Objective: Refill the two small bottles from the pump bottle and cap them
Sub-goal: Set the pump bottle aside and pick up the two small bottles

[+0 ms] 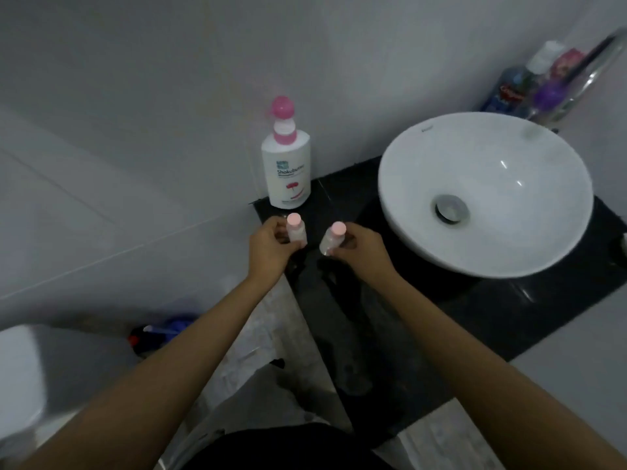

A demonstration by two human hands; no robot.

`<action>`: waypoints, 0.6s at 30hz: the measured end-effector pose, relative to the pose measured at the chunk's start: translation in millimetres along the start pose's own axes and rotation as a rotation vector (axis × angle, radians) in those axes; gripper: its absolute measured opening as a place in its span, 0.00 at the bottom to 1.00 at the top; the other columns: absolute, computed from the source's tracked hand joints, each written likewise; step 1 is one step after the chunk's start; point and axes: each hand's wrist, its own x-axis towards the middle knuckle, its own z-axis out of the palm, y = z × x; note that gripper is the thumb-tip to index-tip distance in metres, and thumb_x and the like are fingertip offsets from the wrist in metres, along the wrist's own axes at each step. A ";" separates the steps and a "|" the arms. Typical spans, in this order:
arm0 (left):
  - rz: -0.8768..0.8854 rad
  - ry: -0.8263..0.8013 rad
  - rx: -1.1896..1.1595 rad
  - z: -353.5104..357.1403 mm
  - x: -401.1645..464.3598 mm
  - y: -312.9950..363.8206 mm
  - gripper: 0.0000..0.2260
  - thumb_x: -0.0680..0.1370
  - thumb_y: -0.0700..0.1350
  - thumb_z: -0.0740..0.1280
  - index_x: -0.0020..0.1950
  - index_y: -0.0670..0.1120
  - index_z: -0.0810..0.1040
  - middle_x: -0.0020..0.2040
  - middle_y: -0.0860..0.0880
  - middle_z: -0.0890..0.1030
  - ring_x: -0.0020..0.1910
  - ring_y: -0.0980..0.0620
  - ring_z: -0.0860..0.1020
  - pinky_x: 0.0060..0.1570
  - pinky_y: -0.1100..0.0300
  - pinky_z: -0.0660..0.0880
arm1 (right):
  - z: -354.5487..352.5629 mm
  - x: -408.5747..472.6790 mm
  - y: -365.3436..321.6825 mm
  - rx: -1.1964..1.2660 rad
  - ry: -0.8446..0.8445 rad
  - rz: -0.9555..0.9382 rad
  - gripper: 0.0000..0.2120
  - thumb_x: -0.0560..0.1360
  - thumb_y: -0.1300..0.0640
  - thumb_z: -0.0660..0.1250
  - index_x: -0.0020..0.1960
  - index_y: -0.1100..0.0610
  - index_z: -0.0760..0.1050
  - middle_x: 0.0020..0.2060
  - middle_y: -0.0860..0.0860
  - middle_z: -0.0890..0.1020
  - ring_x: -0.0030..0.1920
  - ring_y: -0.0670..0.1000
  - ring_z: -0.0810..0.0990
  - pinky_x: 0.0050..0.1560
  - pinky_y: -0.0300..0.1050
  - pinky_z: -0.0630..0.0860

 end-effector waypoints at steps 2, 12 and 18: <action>-0.020 0.071 -0.011 2.4 16.7 -1.6 0.16 0.65 0.36 0.77 0.47 0.47 0.75 0.45 0.48 0.81 0.43 0.53 0.79 0.39 0.75 0.73 | 8.4 32.5 -12.4 -0.047 0.004 0.011 0.12 0.66 0.63 0.72 0.49 0.60 0.78 0.44 0.54 0.83 0.46 0.49 0.80 0.49 0.42 0.75; -0.098 0.169 -0.004 21.0 51.4 -26.8 0.15 0.65 0.36 0.77 0.46 0.40 0.75 0.44 0.46 0.82 0.43 0.48 0.80 0.46 0.56 0.77 | 37.6 97.1 -24.7 -0.099 0.007 0.063 0.03 0.69 0.65 0.69 0.43 0.63 0.76 0.44 0.60 0.82 0.46 0.56 0.80 0.49 0.50 0.78; -0.097 0.156 -0.074 23.1 57.6 -26.2 0.15 0.65 0.35 0.77 0.44 0.43 0.74 0.43 0.48 0.81 0.41 0.56 0.79 0.40 0.75 0.74 | 43.9 103.3 -17.9 -0.037 -0.014 0.072 0.04 0.70 0.65 0.68 0.44 0.61 0.76 0.45 0.59 0.82 0.46 0.55 0.80 0.46 0.46 0.76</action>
